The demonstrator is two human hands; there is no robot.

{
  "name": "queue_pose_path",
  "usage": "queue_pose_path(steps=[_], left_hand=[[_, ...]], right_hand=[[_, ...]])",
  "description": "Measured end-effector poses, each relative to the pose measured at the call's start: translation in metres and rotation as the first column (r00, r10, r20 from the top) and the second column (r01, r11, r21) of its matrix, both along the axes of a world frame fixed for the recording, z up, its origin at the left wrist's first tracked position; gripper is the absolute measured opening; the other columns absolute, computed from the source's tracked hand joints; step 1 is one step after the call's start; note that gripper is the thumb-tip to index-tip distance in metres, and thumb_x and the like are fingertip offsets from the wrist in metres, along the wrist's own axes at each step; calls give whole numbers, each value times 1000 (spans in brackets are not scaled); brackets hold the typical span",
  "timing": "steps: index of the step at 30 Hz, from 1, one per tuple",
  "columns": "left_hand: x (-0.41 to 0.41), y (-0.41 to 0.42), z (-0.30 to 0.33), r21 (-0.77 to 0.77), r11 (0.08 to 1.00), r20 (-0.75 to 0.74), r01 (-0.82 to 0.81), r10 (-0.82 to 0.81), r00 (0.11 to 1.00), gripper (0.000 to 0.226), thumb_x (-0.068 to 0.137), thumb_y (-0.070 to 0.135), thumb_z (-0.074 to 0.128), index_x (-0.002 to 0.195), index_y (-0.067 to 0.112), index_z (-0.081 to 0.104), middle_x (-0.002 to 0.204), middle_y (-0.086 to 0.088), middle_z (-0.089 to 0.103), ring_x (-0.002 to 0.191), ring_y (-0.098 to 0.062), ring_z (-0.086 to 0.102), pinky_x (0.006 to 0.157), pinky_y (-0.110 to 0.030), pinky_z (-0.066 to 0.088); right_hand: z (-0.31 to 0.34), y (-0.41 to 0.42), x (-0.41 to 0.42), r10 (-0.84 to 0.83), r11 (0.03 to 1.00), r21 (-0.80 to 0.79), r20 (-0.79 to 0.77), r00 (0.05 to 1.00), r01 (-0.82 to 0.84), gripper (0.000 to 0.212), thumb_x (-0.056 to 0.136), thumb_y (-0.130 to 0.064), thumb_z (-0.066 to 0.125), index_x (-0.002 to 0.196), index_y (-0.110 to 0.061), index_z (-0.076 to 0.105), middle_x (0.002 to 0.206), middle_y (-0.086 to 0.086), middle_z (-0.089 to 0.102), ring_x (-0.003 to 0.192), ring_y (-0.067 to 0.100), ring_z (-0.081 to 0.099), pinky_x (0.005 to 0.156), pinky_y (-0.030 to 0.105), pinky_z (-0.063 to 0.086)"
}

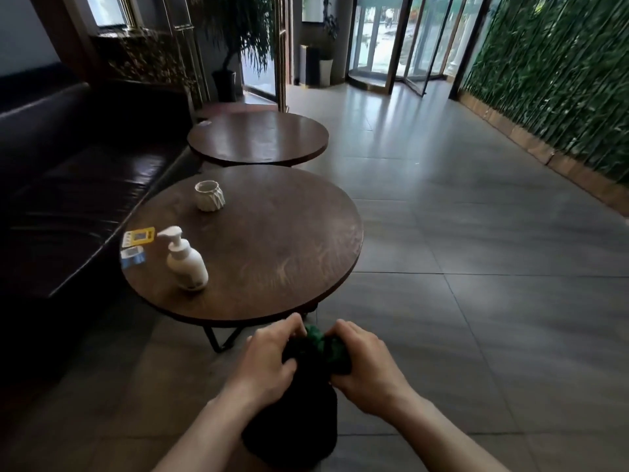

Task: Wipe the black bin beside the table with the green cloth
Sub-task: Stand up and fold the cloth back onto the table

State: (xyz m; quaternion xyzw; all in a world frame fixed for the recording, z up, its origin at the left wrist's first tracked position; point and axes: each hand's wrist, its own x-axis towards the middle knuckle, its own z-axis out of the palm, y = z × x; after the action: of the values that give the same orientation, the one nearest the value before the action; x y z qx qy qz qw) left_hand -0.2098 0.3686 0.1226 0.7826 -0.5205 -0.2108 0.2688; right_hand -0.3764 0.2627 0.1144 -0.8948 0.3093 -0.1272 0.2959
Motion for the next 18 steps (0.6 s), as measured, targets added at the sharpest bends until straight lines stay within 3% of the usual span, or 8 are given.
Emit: queue_pose_path(steps=[4,11,18], left_hand=[[4,6,90,-38,999,22,-10,10,1000,37,73,7,63,93,33,48,86,16,63,83,-12,63,72,-28,47],[32,21,219,-77,997,96,12,-5,995,32,73,7,61,95,28,49,92,7,69,89,-27,66,79,-40,55],[69,23,283,-202,979,203,22,20,979,30,80,12,66,96,30,48,93,8,69,90,-25,68,78,-40,56]], right_hand=[[92,5,9,-8,1000,-1,-22,1000,8,41,72,-27,80,106,-19,59,105,-3,66,95,25,65,80,44,53],[221,18,41,1,994,-104,-94,996,-11,48,73,-25,84,110,-21,54,108,3,65,98,31,64,81,46,54],[289,22,76,-7,960,-280,-38,999,-3,46,77,-27,82,113,-23,54,109,2,65,98,33,65,79,47,56]])
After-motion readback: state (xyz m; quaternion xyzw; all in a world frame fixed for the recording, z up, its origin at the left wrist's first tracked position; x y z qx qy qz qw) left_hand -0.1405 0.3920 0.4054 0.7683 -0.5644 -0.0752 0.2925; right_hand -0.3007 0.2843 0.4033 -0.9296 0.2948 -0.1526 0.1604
